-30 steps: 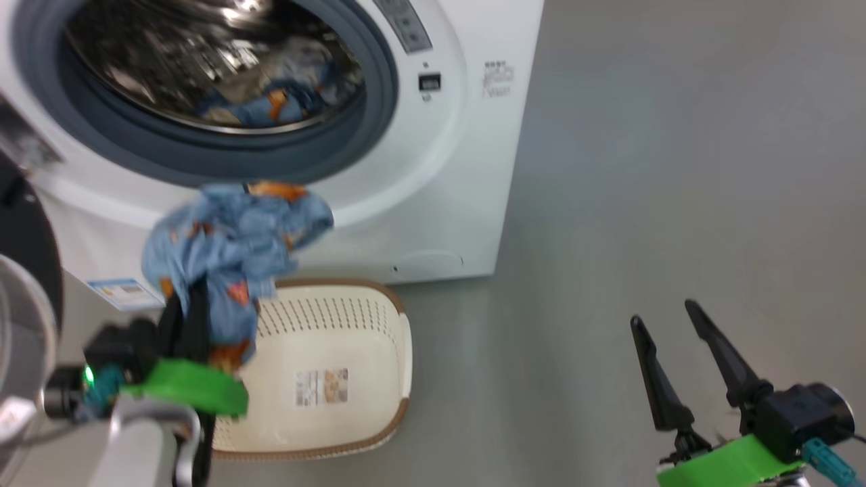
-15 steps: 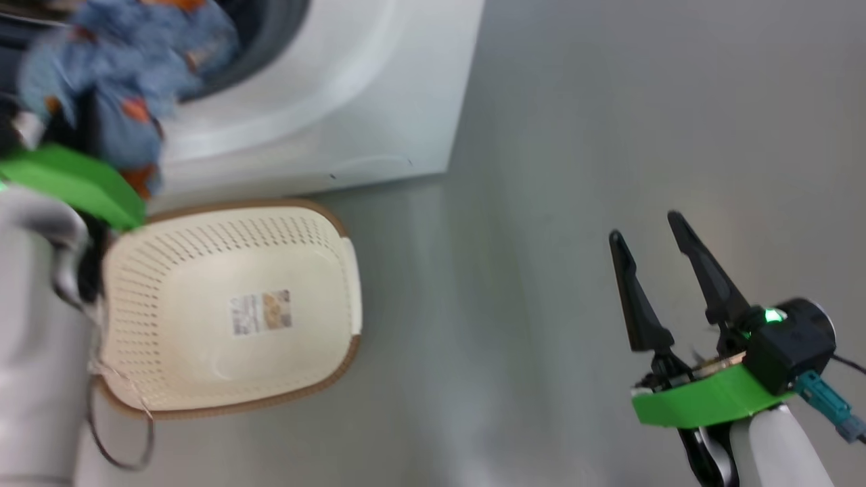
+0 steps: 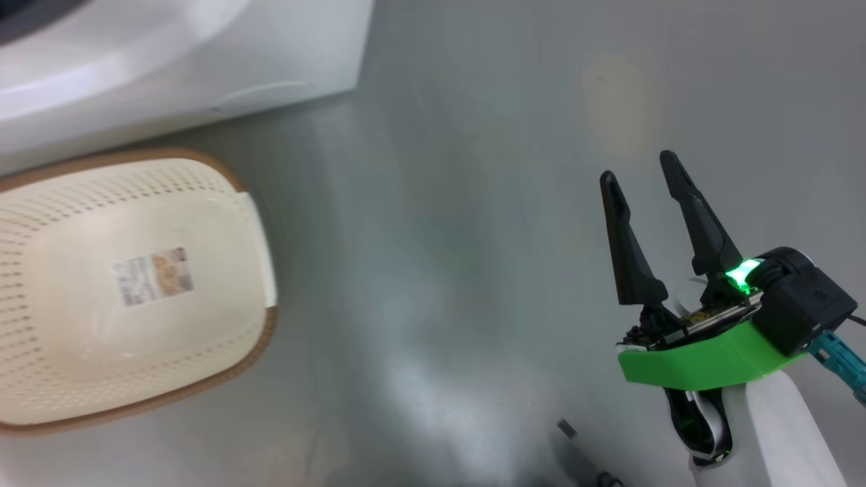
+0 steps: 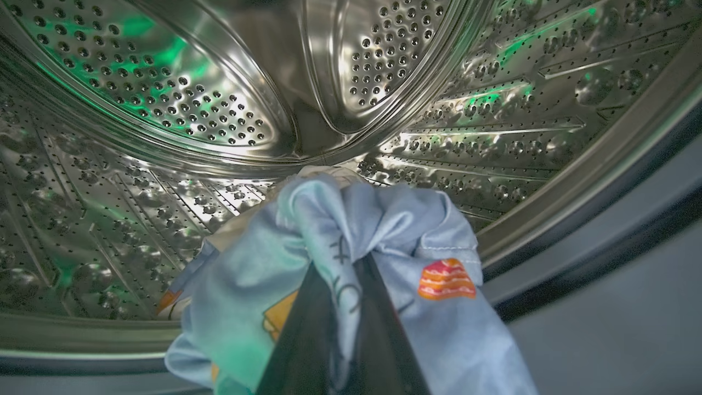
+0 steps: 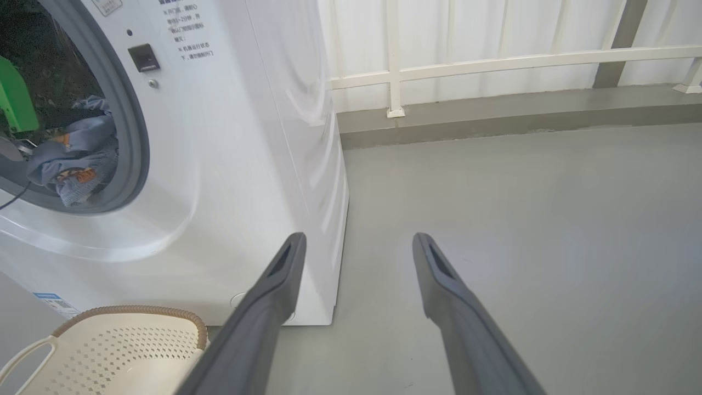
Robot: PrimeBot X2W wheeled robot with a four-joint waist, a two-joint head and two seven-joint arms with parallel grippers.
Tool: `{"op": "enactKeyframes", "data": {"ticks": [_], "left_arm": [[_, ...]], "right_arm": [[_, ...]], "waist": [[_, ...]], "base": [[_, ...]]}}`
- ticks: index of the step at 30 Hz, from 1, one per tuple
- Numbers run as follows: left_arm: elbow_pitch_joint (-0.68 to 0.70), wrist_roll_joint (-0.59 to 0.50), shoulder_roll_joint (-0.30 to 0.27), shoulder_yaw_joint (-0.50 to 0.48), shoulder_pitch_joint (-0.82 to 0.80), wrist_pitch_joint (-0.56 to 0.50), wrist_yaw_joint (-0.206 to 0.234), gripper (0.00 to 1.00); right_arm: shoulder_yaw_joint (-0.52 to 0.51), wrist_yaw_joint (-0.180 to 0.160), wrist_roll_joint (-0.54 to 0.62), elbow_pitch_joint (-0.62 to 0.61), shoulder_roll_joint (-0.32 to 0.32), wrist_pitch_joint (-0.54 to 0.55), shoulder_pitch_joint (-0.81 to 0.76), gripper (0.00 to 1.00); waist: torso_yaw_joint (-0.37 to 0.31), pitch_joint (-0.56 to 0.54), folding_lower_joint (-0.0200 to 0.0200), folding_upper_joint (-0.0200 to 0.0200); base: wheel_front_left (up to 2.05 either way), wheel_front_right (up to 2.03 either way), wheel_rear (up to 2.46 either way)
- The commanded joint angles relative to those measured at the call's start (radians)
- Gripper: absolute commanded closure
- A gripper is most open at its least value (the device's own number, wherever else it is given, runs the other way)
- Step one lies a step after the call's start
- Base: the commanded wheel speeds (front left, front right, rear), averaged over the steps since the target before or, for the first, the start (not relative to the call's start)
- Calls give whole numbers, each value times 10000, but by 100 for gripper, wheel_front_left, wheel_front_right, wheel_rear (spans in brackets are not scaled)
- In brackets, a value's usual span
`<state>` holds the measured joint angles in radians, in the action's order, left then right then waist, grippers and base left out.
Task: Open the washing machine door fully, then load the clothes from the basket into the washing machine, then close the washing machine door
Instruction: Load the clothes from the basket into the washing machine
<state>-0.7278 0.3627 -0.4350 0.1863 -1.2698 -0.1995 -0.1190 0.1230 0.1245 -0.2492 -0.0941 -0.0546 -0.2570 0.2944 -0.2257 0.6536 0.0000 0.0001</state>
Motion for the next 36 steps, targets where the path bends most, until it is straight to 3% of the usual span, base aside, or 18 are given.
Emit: {"op": "enactKeyframes", "data": {"ticks": [1, 8, 16, 20, 29, 31, 36], "left_arm": [[312, -15, -682, -155, -365, -69, -42, 100], [537, -171, -1701, -312, -1580, -187, -1, 100], [870, -860, -2460, -214, -2803, 1243, 174, 100], [803, -1118, -2422, -193, -3148, 2263, 509, 100], [-126, -958, -2286, -23, -3002, 1812, 551, 100], [-282, -798, -2173, -41, -2877, 1671, 568, 0], [-331, -674, -2072, -35, -2704, 1675, 607, 0]], "right_arm": [[277, 62, -113, -290, 40, -46, 8, 0], [463, 62, -566, -281, 42, -46, 194, 0], [598, 62, -742, -265, 42, -47, 275, 0], [545, 62, -717, -256, 42, -47, 262, 0], [617, 62, -617, -233, 43, -47, 302, 0], [582, 62, -556, -206, 43, -47, 301, 0], [574, 62, -505, -172, 43, -47, 363, 0]], "waist": [[-781, 814, 0, -1], [-1325, 1274, 0, -1], [-1650, 1464, 0, -1], [-1604, 1479, 0, -1], [-1464, 1473, 0, -1], [-1390, 1443, 0, -1], [-1309, 1374, 0, -1]], "base": [[0, 0, 0], [0, 0, 0], [0, 0, 0], [0, 0, 0], [0, 0, 0], [0, 0, 0], [0, 0, 0]]}}
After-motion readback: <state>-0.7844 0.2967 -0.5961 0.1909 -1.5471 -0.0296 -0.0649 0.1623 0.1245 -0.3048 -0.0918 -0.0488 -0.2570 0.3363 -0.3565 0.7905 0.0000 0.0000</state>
